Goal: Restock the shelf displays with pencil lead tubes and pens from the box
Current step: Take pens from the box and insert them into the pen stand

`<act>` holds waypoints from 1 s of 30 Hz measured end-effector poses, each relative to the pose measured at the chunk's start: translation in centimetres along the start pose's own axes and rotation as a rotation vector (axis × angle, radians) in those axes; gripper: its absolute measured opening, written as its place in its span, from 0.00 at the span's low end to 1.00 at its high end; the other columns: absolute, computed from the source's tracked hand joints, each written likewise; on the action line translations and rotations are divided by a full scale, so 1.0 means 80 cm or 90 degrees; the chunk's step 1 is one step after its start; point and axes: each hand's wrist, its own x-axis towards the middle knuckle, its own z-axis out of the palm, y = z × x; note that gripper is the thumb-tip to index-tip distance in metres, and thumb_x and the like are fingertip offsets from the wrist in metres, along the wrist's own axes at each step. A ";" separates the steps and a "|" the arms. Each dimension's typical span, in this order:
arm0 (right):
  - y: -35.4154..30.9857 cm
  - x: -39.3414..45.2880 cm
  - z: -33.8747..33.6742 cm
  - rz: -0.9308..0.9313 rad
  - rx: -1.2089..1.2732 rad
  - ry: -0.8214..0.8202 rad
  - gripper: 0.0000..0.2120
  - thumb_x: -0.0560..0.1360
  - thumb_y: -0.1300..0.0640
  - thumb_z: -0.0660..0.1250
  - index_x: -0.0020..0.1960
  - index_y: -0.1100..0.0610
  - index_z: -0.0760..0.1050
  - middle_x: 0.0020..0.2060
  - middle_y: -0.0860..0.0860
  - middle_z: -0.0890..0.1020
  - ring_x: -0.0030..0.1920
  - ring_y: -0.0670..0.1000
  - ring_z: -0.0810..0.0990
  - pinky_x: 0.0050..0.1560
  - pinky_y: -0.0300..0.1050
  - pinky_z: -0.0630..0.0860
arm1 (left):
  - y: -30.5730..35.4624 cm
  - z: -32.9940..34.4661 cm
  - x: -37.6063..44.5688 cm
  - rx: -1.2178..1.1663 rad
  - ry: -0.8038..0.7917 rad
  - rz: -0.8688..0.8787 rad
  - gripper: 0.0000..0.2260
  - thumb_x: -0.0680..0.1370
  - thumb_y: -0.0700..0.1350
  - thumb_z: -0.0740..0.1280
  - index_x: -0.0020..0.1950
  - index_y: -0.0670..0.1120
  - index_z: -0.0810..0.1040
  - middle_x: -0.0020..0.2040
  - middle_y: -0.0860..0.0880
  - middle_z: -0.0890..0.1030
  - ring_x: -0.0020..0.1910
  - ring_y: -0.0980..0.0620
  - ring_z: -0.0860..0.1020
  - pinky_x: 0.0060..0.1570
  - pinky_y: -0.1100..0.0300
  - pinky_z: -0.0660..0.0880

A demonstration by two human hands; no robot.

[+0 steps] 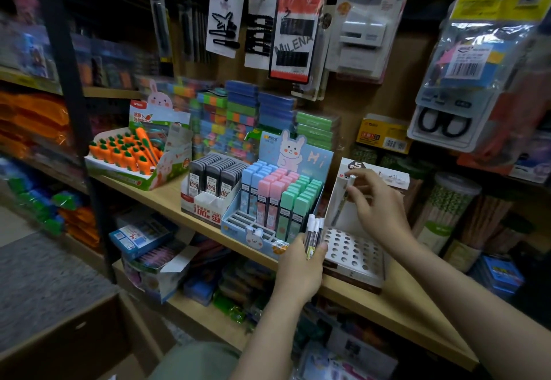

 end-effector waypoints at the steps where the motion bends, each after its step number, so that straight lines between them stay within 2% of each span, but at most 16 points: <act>1: 0.001 0.000 0.001 0.000 0.000 -0.001 0.14 0.79 0.59 0.66 0.57 0.40 0.73 0.41 0.36 0.76 0.44 0.33 0.75 0.41 0.30 0.70 | -0.001 0.000 0.001 -0.001 0.001 -0.003 0.26 0.80 0.57 0.61 0.76 0.49 0.62 0.67 0.42 0.75 0.66 0.40 0.74 0.64 0.42 0.72; 7: 0.004 0.000 0.005 -0.003 -0.003 -0.008 0.13 0.79 0.59 0.66 0.58 0.42 0.74 0.41 0.38 0.78 0.45 0.35 0.77 0.42 0.32 0.73 | -0.002 -0.002 0.002 -0.008 0.002 -0.005 0.24 0.80 0.57 0.61 0.74 0.49 0.65 0.67 0.43 0.75 0.65 0.39 0.74 0.63 0.42 0.73; 11: 0.000 0.007 0.007 -0.032 -0.038 -0.027 0.14 0.79 0.60 0.66 0.60 0.46 0.71 0.40 0.46 0.81 0.42 0.46 0.80 0.42 0.42 0.75 | -0.003 -0.003 0.004 -0.002 0.008 0.000 0.27 0.80 0.57 0.61 0.76 0.49 0.61 0.68 0.44 0.74 0.65 0.40 0.74 0.64 0.43 0.73; 13: -0.004 0.012 0.010 -0.029 -0.051 -0.052 0.13 0.78 0.60 0.66 0.58 0.47 0.68 0.38 0.48 0.81 0.40 0.49 0.81 0.41 0.47 0.77 | -0.003 -0.003 0.005 0.000 0.015 -0.001 0.29 0.80 0.57 0.61 0.78 0.49 0.57 0.70 0.46 0.72 0.66 0.41 0.74 0.64 0.44 0.72; 16: -0.001 0.007 0.017 -0.009 -0.071 -0.073 0.12 0.77 0.60 0.68 0.56 0.48 0.70 0.41 0.49 0.82 0.43 0.49 0.81 0.44 0.43 0.75 | -0.004 -0.004 0.003 -0.009 0.018 0.000 0.29 0.80 0.57 0.62 0.78 0.49 0.58 0.70 0.46 0.72 0.66 0.41 0.74 0.64 0.43 0.73; 18: 0.004 -0.001 0.019 0.008 -0.069 -0.058 0.12 0.77 0.59 0.69 0.55 0.47 0.71 0.38 0.45 0.81 0.41 0.46 0.81 0.43 0.40 0.73 | -0.005 -0.005 0.003 -0.016 0.011 0.007 0.25 0.80 0.56 0.62 0.75 0.49 0.63 0.67 0.46 0.75 0.64 0.41 0.75 0.62 0.43 0.74; 20: 0.004 -0.007 0.017 0.023 -0.061 -0.040 0.12 0.76 0.58 0.70 0.54 0.46 0.72 0.34 0.39 0.79 0.39 0.41 0.80 0.42 0.37 0.72 | -0.004 -0.007 0.002 -0.036 0.011 0.024 0.20 0.80 0.55 0.63 0.71 0.50 0.68 0.61 0.47 0.78 0.57 0.44 0.79 0.56 0.48 0.78; 21: 0.002 -0.010 0.015 0.030 -0.054 -0.038 0.12 0.76 0.58 0.70 0.55 0.45 0.72 0.34 0.38 0.78 0.39 0.40 0.79 0.41 0.36 0.72 | -0.003 -0.008 0.001 -0.070 0.012 0.033 0.18 0.80 0.54 0.63 0.68 0.50 0.70 0.58 0.49 0.80 0.50 0.47 0.81 0.49 0.53 0.80; 23: -0.005 -0.019 0.009 0.033 -0.041 -0.040 0.13 0.77 0.55 0.69 0.58 0.44 0.71 0.38 0.38 0.78 0.41 0.39 0.79 0.39 0.32 0.72 | 0.001 -0.012 -0.003 -0.176 -0.002 0.046 0.14 0.80 0.53 0.63 0.64 0.50 0.73 0.51 0.51 0.83 0.35 0.56 0.78 0.34 0.61 0.77; 25: -0.012 -0.031 0.001 0.019 -0.037 -0.025 0.17 0.77 0.52 0.69 0.63 0.43 0.69 0.42 0.39 0.78 0.41 0.37 0.79 0.37 0.30 0.74 | 0.004 -0.018 -0.006 -0.286 -0.037 0.056 0.11 0.80 0.53 0.64 0.57 0.49 0.76 0.45 0.52 0.85 0.30 0.58 0.75 0.33 0.62 0.75; 27: -0.021 -0.041 -0.008 0.022 0.009 -0.018 0.14 0.76 0.49 0.68 0.61 0.42 0.73 0.42 0.40 0.81 0.41 0.36 0.80 0.36 0.29 0.76 | 0.008 -0.025 -0.010 -0.347 -0.077 0.057 0.10 0.80 0.54 0.64 0.56 0.50 0.77 0.43 0.52 0.85 0.30 0.57 0.74 0.35 0.62 0.75; 30: -0.041 -0.044 -0.017 0.118 0.203 -0.123 0.12 0.75 0.49 0.70 0.58 0.41 0.77 0.43 0.43 0.85 0.45 0.36 0.82 0.41 0.29 0.77 | 0.012 -0.029 -0.019 -0.369 -0.141 0.053 0.12 0.80 0.54 0.63 0.59 0.50 0.77 0.41 0.53 0.84 0.30 0.57 0.74 0.34 0.63 0.75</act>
